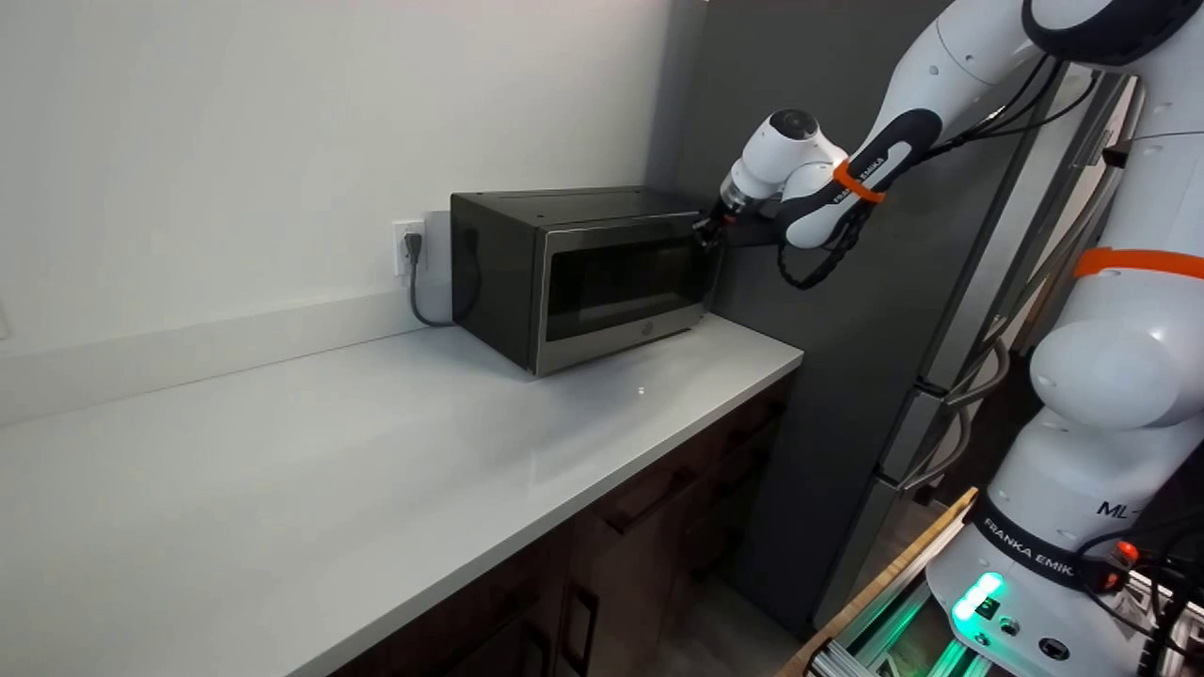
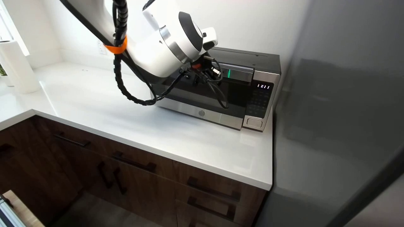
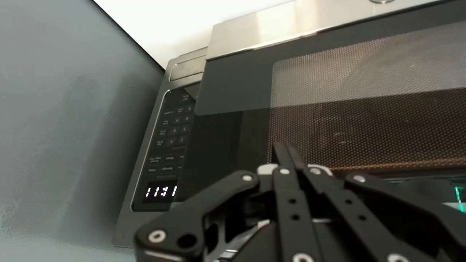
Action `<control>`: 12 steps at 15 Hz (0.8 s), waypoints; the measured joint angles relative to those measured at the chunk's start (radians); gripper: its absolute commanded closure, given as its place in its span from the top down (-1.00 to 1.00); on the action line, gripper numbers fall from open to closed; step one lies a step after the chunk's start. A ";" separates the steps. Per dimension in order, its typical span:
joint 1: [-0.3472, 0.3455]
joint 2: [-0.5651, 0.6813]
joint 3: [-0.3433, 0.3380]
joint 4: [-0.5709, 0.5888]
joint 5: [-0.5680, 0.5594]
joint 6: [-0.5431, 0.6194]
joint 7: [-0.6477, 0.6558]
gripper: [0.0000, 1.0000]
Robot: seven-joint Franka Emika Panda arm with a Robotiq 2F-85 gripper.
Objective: Close the microwave door
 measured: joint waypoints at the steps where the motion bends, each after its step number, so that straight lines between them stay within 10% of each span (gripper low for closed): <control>1: -0.002 0.019 -0.007 0.014 -0.004 0.027 0.000 -1.00; 12: 0.042 0.238 -0.181 0.209 -0.069 0.326 -0.009 -0.98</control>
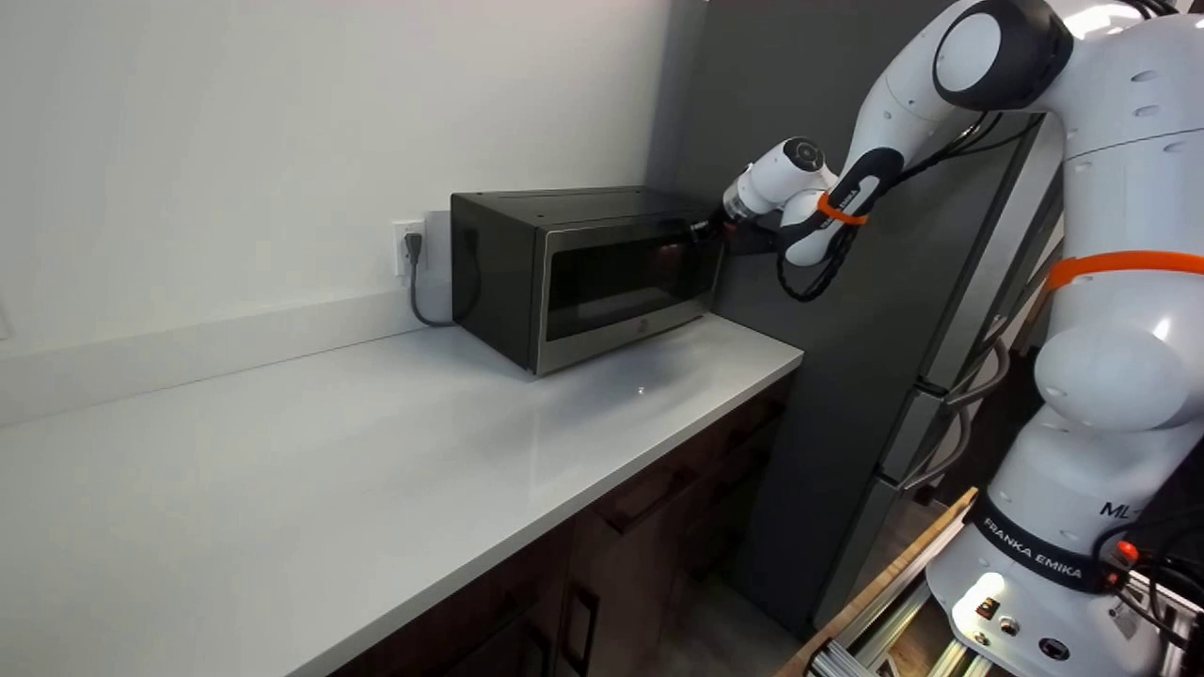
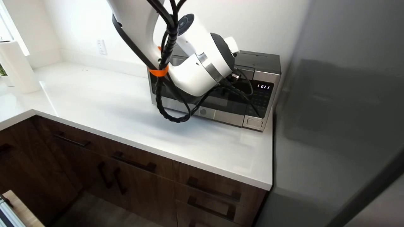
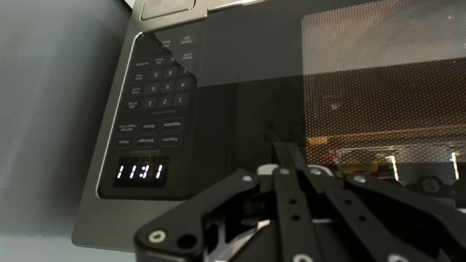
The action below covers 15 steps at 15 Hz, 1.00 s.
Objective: Close the microwave door
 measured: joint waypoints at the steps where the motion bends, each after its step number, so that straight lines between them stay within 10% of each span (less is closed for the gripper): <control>1: 0.011 0.016 -0.016 0.023 0.003 0.001 0.000 -0.98; 6: 0.022 0.024 -0.033 0.029 0.003 0.006 0.000 -1.00; 7: 0.023 0.024 -0.034 0.029 0.003 0.006 0.000 -0.48; 15: -0.078 -0.022 0.104 -0.053 0.095 -0.048 -0.152 0.56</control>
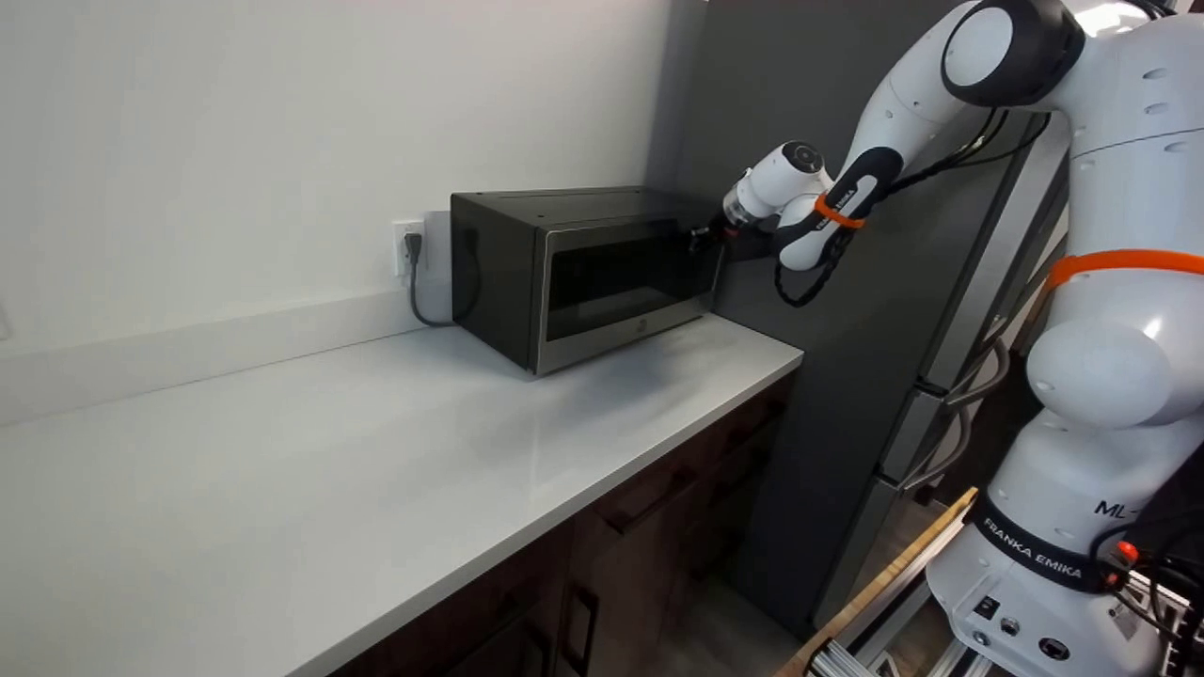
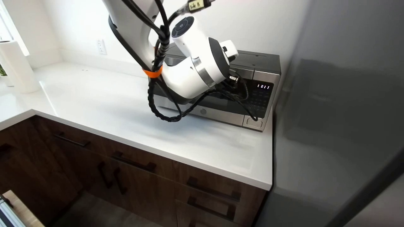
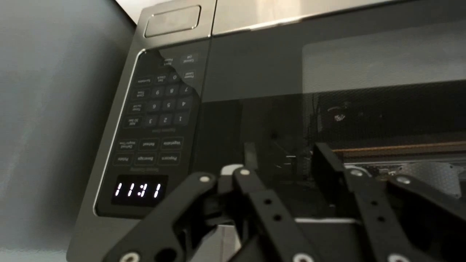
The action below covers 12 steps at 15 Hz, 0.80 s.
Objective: Close the microwave door
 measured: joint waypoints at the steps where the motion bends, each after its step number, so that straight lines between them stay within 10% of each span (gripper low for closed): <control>1: -0.038 -0.021 0.048 -0.021 -0.002 -0.033 -0.016 0.70; 3: -0.136 -0.069 0.168 -0.069 0.018 -0.124 -0.086 0.98; 12: -0.481 -0.245 0.636 -0.016 0.650 -0.778 -0.752 1.00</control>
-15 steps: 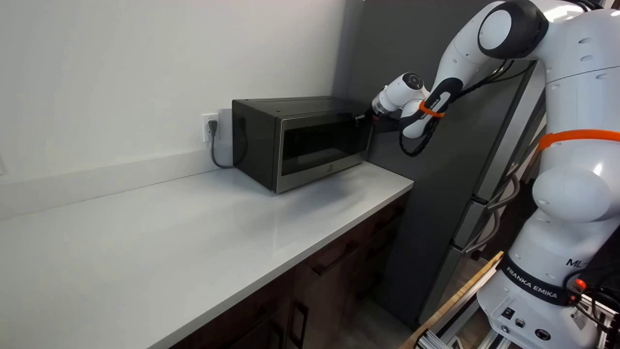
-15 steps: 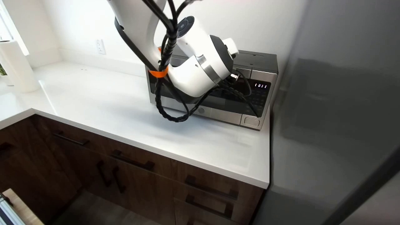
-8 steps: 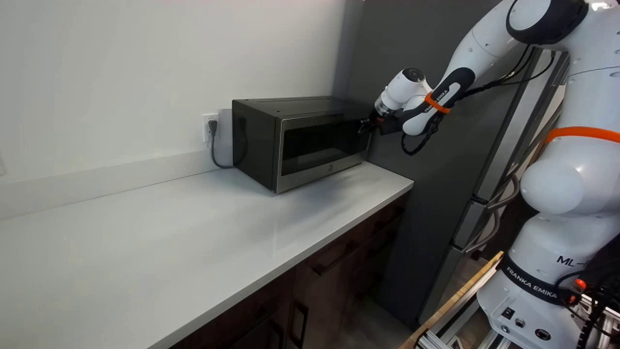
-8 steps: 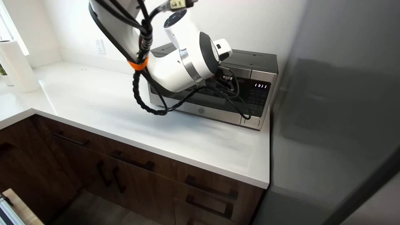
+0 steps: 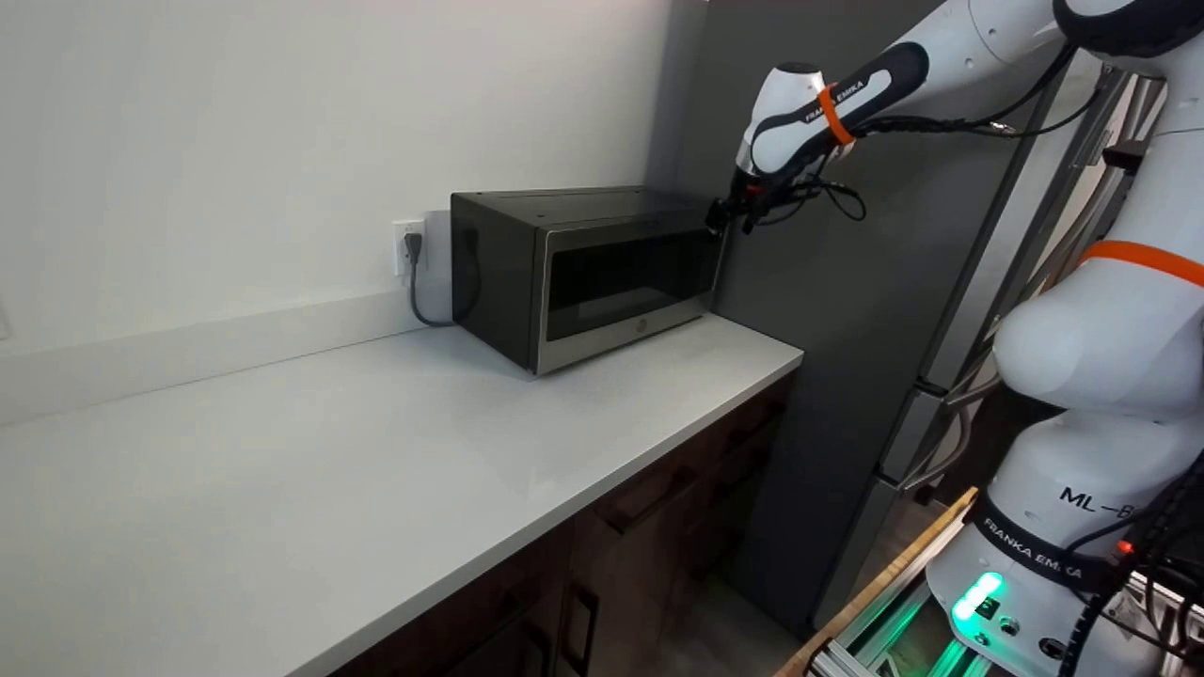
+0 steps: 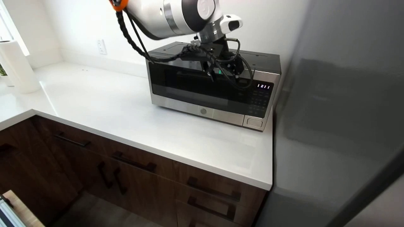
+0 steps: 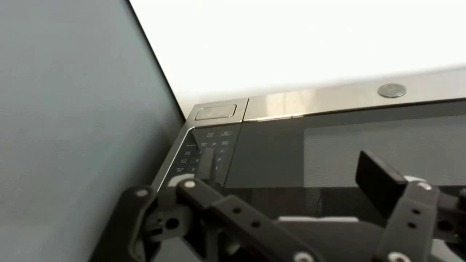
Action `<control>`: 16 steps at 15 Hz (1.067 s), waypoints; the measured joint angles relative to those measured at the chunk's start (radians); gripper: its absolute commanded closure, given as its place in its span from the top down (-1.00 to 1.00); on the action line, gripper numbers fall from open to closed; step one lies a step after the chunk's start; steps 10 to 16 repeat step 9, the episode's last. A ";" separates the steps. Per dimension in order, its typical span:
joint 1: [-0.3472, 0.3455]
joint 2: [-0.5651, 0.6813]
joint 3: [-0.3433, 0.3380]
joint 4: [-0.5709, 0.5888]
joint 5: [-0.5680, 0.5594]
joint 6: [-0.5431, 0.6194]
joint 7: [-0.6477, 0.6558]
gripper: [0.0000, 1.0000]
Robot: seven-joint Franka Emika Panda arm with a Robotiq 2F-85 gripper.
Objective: Close the microwave door
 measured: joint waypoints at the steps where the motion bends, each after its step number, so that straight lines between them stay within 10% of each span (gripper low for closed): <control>1: -0.001 -0.015 0.003 0.027 0.078 -0.083 -0.062 1.00; 7: 0.274 -0.053 -0.299 0.188 0.237 -0.486 -0.138 1.00; 16: 0.285 -0.047 -0.308 0.195 0.239 -0.491 -0.133 1.00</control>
